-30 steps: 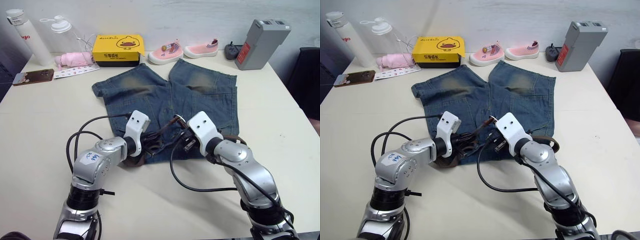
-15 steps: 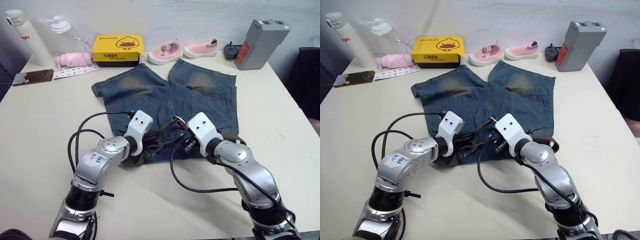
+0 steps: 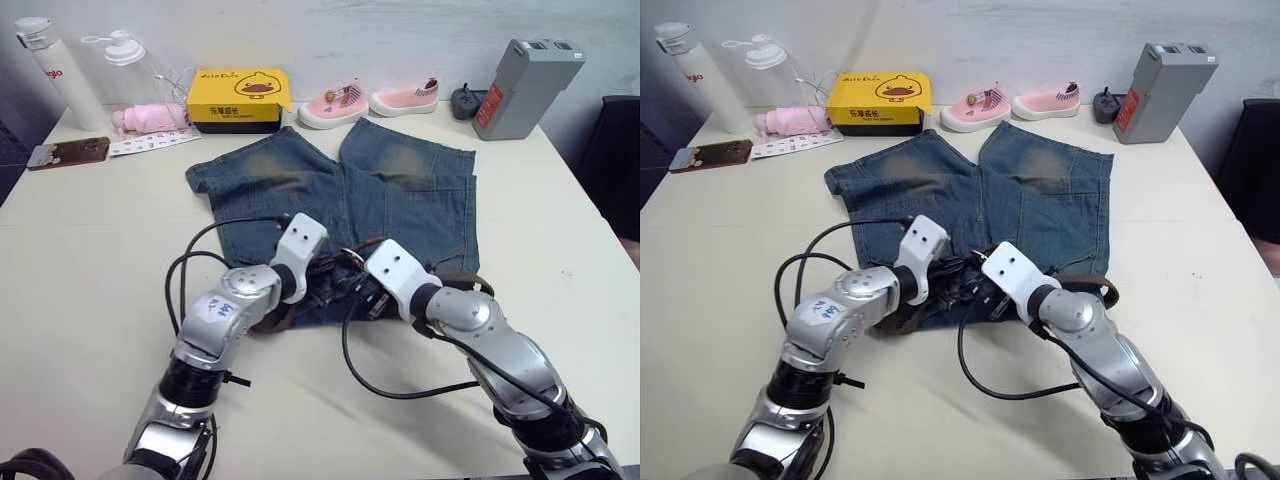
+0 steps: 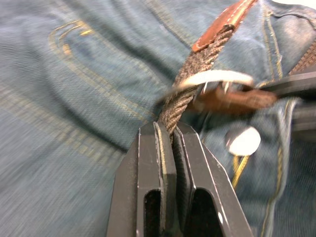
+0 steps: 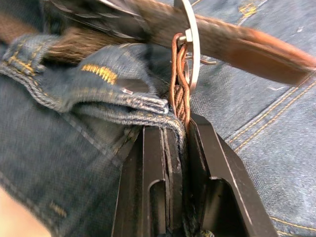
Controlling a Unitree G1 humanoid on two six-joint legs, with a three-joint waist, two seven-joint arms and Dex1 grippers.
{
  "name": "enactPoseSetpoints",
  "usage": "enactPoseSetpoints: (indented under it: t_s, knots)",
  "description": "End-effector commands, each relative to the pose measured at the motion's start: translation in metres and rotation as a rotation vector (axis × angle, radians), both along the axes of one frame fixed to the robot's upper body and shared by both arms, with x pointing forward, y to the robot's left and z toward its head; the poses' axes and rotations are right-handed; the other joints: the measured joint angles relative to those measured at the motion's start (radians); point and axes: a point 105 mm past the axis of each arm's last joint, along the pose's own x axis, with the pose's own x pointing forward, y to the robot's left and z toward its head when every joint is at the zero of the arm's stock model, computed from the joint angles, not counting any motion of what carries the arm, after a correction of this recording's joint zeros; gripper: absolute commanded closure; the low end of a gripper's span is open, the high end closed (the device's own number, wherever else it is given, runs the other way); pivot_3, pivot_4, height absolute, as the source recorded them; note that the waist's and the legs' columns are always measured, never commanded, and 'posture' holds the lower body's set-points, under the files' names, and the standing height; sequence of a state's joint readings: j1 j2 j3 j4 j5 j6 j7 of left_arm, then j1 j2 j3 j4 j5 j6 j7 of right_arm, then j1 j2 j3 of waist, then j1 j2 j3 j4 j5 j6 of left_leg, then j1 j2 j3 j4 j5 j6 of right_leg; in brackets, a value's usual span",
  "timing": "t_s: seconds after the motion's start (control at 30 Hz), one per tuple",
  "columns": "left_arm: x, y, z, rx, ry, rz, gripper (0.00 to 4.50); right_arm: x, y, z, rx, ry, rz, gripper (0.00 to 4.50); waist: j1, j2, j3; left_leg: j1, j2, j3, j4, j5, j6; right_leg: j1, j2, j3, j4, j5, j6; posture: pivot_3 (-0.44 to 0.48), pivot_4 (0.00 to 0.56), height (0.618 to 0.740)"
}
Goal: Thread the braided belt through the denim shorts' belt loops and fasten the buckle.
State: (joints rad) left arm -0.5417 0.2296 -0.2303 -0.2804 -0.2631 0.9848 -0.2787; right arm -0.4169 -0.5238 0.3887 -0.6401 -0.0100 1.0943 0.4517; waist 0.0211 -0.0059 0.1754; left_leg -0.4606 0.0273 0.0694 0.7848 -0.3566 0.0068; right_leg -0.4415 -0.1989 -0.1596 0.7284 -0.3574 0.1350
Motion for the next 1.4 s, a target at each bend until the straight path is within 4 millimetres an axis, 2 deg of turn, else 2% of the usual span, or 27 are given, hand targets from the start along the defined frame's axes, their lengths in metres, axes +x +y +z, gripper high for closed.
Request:
enactPoseSetpoints:
  t_s: [0.03, 0.1, 0.17, 0.2, 0.23, 0.3, 0.43, 0.47, 0.53, 0.6, 0.7, 0.8, 1.0, 1.2, 1.23, 1.33, 1.4]
  knots:
    - [-0.005, -0.020, 0.005, -0.029, -0.020, -0.075, 4.50, -0.012, 0.018, 0.006, 0.004, -0.021, 0.129, 4.47, 0.000, 0.000, 0.000, 0.000, 0.000, 0.000, 0.000, 0.000, 0.000, 0.000, 0.000, 0.000, 0.000, 0.000, 0.000, 0.000, 0.150, 0.658]
    - [-0.005, -0.021, 0.005, -0.033, -0.019, -0.080, 4.50, -0.009, 0.014, 0.011, 0.011, -0.041, 0.115, 4.47, 0.001, 0.000, 0.000, 0.000, 0.000, 0.000, 0.000, 0.000, 0.000, 0.000, 0.000, 0.000, -0.001, 0.000, 0.000, 0.000, 0.150, 0.658]
    - [-0.005, -0.020, 0.003, -0.028, -0.019, -0.078, 4.50, -0.011, 0.008, 0.014, 0.029, -0.038, 0.112, 3.49, 0.001, 0.000, 0.000, 0.000, 0.000, 0.000, 0.000, 0.000, 0.000, 0.000, 0.000, 0.000, -0.002, 0.000, 0.000, 0.000, 0.150, 0.658]
    - [-0.005, -0.019, 0.002, -0.026, -0.019, -0.078, 4.50, -0.014, 0.005, 0.016, 0.045, -0.023, 0.121, 3.28, 0.002, 0.000, 0.000, 0.000, 0.000, 0.000, 0.000, 0.000, 0.000, 0.000, 0.000, 0.000, -0.002, 0.000, 0.000, 0.000, 0.150, 0.658]
    - [-0.005, -0.019, 0.001, -0.022, -0.020, -0.079, 4.50, -0.018, 0.002, 0.019, 0.064, -0.006, 0.138, 2.75, 0.004, 0.000, 0.000, 0.000, 0.000, 0.000, 0.000, 0.000, 0.000, 0.000, 0.000, 0.000, -0.002, 0.000, 0.000, 0.000, 0.150, 0.658]
    - [-0.005, -0.018, 0.001, -0.017, -0.023, -0.079, 4.50, -0.024, -0.003, 0.027, 0.086, 0.008, 0.176, 2.01, 0.006, 0.000, 0.000, -0.001, 0.000, -0.001, 0.000, 0.000, 0.000, 0.000, 0.000, 0.000, -0.003, 0.000, 0.000, 0.000, 0.150, 0.658]
    - [-0.004, -0.018, 0.000, 0.003, -0.043, -0.086, 4.50, -0.024, -0.017, 0.058, 0.127, -0.015, 0.237, 0.22, 0.005, -0.001, 0.000, -0.001, 0.000, -0.001, 0.000, 0.000, 0.001, 0.002, 0.000, -0.001, -0.006, 0.001, 0.001, 0.000, 0.150, 0.658]
    - [-0.003, -0.018, 0.000, 0.005, -0.045, -0.087, 4.50, -0.021, -0.020, 0.068, 0.130, -0.039, 0.250, 0.04, 0.004, -0.001, 0.000, -0.001, 0.000, -0.001, 0.000, 0.000, 0.001, 0.002, 0.000, -0.001, -0.006, 0.001, 0.001, 0.000, 0.150, 0.658]
    - [-0.003, -0.018, -0.001, 0.012, -0.053, -0.090, 4.50, -0.014, -0.024, 0.084, 0.106, -0.099, 0.270, 0.04, 0.004, -0.001, 0.001, 0.000, 0.000, -0.001, 0.001, 0.000, 0.001, 0.002, 0.000, -0.001, -0.006, 0.001, 0.001, 0.000, 0.150, 0.658]
    - [-0.003, -0.018, -0.001, 0.020, -0.063, -0.092, 4.50, -0.004, -0.026, 0.091, 0.026, -0.172, 0.274, 0.04, 0.005, -0.001, 0.000, 0.001, 0.000, -0.001, 0.000, 0.000, 0.001, 0.003, 0.000, -0.001, -0.007, 0.001, 0.001, 0.000, 0.150, 0.658]
    - [-0.002, -0.017, -0.001, 0.027, -0.073, -0.091, 4.50, 0.015, -0.031, 0.084, -0.183, -0.296, 0.281, 0.04, 0.006, -0.001, 0.001, 0.001, -0.001, -0.001, 0.000, 0.000, 0.001, 0.004, -0.001, -0.002, -0.008, 0.001, 0.001, 0.000, 0.150, 0.658]
    - [-0.003, -0.017, -0.001, 0.037, -0.087, -0.095, 4.50, 0.029, -0.030, 0.072, -0.316, -0.356, 0.310, 0.04, 0.004, -0.001, 0.001, 0.001, -0.002, 0.000, 0.000, 0.000, 0.001, 0.004, -0.001, -0.002, -0.009, 0.001, 0.002, 0.000, 0.150, 0.658]
    - [-0.004, -0.016, -0.001, 0.044, -0.096, -0.093, 4.50, 0.041, -0.029, 0.053, -0.451, -0.398, 0.370, 0.04, 0.005, -0.001, 0.001, 0.000, -0.001, 0.000, 0.001, 0.000, 0.002, 0.005, -0.001, -0.003, -0.006, 0.001, 0.002, 0.000, 0.150, 0.658]
    - [-0.005, -0.015, -0.003, 0.047, -0.092, -0.085, 4.50, 0.038, -0.028, 0.048, -0.460, -0.388, 0.387, 2.61, 0.004, -0.001, 0.001, 0.000, 0.000, 0.000, 0.001, 0.000, 0.001, 0.005, -0.001, -0.003, -0.006, 0.001, 0.002, 0.000, 0.150, 0.658]
    - [-0.005, -0.015, -0.003, 0.047, -0.091, -0.084, 4.50, 0.037, -0.028, 0.047, -0.461, -0.387, 0.388, 2.91, 0.004, -0.001, 0.001, 0.000, 0.000, -0.001, 0.001, 0.000, 0.001, 0.005, -0.001, -0.003, -0.006, 0.001, 0.002, 0.000, 0.150, 0.658]
    - [-0.004, -0.014, -0.004, 0.051, -0.090, -0.082, 4.50, 0.035, -0.028, 0.046, -0.460, -0.382, 0.387, 4.38, 0.004, -0.001, 0.001, 0.000, 0.000, -0.001, 0.001, 0.000, 0.002, 0.006, -0.001, -0.004, -0.006, 0.001, 0.002, 0.000, 0.150, 0.658]
    - [-0.004, -0.014, -0.005, 0.056, -0.088, -0.080, 4.50, 0.034, -0.028, 0.046, -0.454, -0.377, 0.382, 4.46, 0.003, -0.001, 0.001, 0.000, 0.000, -0.001, 0.001, 0.000, 0.001, 0.006, -0.001, -0.004, -0.006, 0.001, 0.002, 0.000, 0.150, 0.658]
